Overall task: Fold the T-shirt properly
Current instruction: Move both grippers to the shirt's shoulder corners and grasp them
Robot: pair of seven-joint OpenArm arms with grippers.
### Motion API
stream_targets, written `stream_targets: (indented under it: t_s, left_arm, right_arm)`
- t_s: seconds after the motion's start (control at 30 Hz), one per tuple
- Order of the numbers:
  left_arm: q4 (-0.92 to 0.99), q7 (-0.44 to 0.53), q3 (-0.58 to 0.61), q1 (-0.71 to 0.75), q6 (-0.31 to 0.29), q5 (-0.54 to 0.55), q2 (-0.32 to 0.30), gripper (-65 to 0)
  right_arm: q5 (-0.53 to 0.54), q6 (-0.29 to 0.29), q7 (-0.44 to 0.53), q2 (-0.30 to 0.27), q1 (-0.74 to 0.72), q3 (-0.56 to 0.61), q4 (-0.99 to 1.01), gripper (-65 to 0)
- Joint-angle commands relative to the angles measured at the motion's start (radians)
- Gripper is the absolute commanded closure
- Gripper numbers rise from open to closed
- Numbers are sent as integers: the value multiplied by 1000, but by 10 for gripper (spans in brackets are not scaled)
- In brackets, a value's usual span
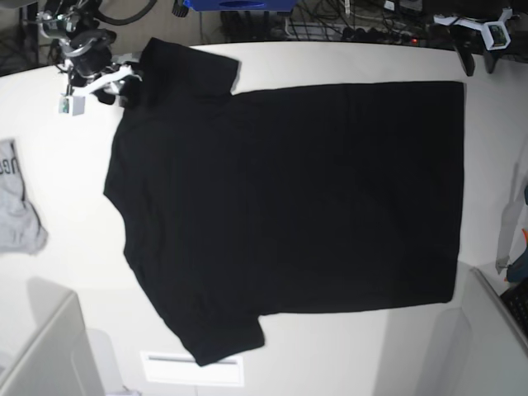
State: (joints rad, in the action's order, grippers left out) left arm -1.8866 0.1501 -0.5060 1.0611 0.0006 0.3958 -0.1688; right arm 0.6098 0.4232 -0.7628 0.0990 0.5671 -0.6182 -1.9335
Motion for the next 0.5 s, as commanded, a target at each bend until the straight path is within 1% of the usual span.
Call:
stream_targets:
  t_s: [0.0,0.03,0.07,0.13,0.17,0.23,0.33,0.37,0.47]
  left_arm:
    - [14,21,-18,11,3,2,-2,-258]
    - [40,24,-24,3,0,2,-2,-258]
    - [66,26,-27,-6,-15,4,-2,-258]
    - [106,26,-46,-22,-70,7,1,-258]
    - [121,26,-55,-29,-100,25,4,-258]
    - [150,19,-78,-35,-139,110,2,-260]
    - [183,18,-98,-35,-170,254,-5,-265]
    - [189,18,-98,-35,-175,275,-15,-265]
    - [195,18,-93,-38,-176,279,-30,-265]
  right_arm:
    - [20,6,12,-18,4,-4,-1,-333]
    - [20,6,7,-23,-6,-4,13,-335]
    - [20,6,7,-26,-14,-4,33,-339]
    - [22,6,7,-45,-17,-1,76,-339]
    - [22,7,7,-52,-17,5,92,-341]
    - [22,7,6,-54,-28,7,122,-341]
    - [22,7,6,-55,-42,8,200,-341]
    - [22,7,6,-58,-45,8,217,-341]
    - [22,12,-10,-58,-43,14,237,-341]
